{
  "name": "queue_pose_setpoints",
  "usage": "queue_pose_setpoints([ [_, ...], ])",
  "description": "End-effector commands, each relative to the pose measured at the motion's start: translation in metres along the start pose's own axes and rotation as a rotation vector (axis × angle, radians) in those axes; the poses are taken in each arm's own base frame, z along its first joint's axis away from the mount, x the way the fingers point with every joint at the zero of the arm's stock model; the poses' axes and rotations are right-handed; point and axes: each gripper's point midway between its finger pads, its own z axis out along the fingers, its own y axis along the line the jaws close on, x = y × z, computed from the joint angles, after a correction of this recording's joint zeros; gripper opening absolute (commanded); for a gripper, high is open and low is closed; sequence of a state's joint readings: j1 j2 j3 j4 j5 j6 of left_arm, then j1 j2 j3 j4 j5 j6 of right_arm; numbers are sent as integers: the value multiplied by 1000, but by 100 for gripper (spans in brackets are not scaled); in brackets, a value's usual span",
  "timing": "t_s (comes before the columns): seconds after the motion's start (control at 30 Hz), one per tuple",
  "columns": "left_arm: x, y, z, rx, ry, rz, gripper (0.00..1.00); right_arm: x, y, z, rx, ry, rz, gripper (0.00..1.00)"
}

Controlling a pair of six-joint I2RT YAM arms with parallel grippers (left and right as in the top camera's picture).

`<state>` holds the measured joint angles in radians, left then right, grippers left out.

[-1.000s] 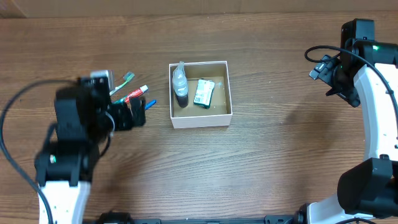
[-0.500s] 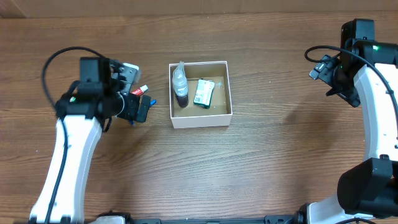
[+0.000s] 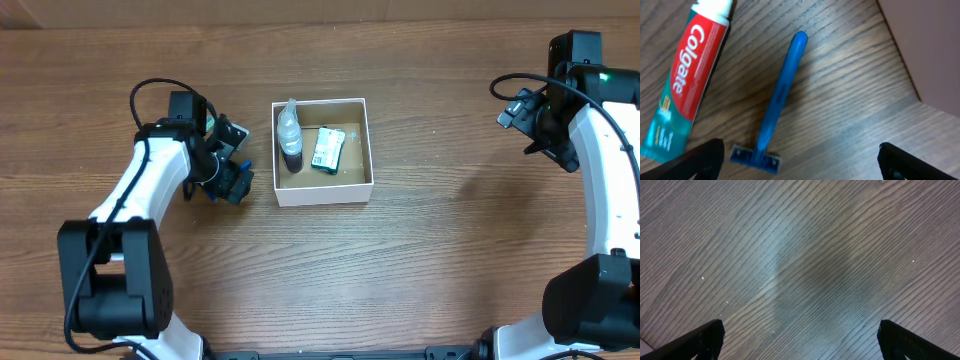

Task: Pack container
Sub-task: 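Reach the left gripper to the blue razor and grasp it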

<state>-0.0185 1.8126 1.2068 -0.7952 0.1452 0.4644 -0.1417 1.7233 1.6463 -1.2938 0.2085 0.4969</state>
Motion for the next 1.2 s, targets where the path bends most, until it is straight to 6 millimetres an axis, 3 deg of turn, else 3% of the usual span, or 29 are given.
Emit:
queue_pose_setpoints([
  [0.0,-3,6,8,0,0,51,100,-2,0,-5,-11,-17,8,100],
  [0.2,4,5,26,26,41,69,100,-2,0,-5,-11,-17,8,100],
  [0.4,8,3,37,46,65,63,90,-2,0,-5,-11,-17,8,100],
  [0.53,9,2,39,52,72,32,65,-2,0,-5,-11,-17,8,100],
  [0.67,9,2,39,49,74,-56,49,-2,0,-5,-11,-17,8,100],
  [0.8,9,2,39,45,76,-145,16,-2,0,-5,-11,-17,8,100],
  [0.87,9,2,39,43,77,-189,5,-2,0,-5,-11,-17,8,100],
  [1.17,9,2,35,40,88,-292,4,-2,0,-5,-11,-17,8,100],
])
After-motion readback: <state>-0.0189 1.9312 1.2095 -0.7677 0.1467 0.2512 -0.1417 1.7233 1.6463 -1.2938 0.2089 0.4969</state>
